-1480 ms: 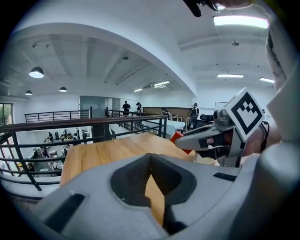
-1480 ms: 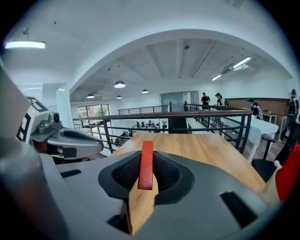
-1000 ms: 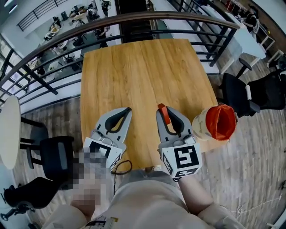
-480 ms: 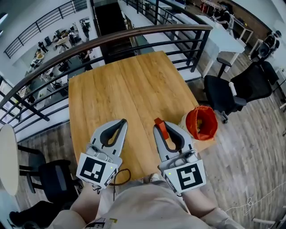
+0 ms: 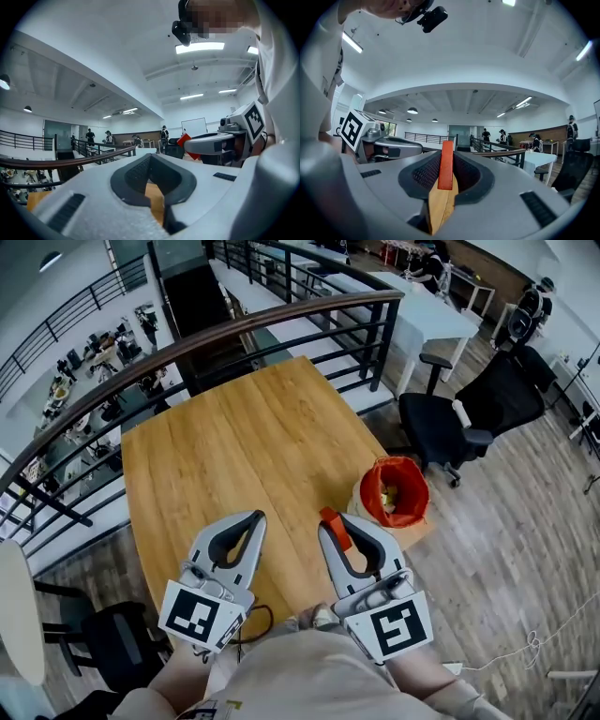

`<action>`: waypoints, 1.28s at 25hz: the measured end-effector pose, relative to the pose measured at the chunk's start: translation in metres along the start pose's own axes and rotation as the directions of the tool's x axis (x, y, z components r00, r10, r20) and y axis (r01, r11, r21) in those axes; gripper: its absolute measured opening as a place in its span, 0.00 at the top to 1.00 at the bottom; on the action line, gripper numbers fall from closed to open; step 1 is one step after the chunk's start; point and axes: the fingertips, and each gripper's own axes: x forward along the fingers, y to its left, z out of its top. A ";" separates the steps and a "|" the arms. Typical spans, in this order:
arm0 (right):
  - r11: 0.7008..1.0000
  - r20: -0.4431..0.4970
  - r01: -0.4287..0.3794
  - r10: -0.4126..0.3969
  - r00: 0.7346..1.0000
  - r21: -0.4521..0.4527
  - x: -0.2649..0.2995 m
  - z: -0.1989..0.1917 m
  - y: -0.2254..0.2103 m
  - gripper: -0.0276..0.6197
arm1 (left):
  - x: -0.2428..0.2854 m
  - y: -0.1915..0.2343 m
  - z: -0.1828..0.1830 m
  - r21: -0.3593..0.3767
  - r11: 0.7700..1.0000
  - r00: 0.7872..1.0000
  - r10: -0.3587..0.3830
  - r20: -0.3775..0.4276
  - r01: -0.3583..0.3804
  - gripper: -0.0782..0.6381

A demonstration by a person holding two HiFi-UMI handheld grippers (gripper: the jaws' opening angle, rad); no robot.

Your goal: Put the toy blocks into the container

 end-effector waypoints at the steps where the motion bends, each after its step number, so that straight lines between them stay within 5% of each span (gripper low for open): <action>1: 1.000 -0.003 0.005 -0.005 1.000 0.001 -0.003 -0.001 -0.001 0.84 | 0.001 -0.004 0.000 0.000 1.000 1.000 -0.009 0.001 0.009 0.87; 18: 0.985 0.007 0.170 -0.170 0.985 0.007 -0.043 0.000 -0.068 0.84 | 0.064 -0.060 0.008 -0.002 0.986 0.986 -0.166 0.024 0.166 0.87; 32: 0.948 -0.062 0.315 -0.312 0.948 0.041 -0.048 -0.038 -0.150 0.84 | 0.137 -0.085 -0.020 -0.030 0.962 0.962 -0.271 -0.018 0.271 0.87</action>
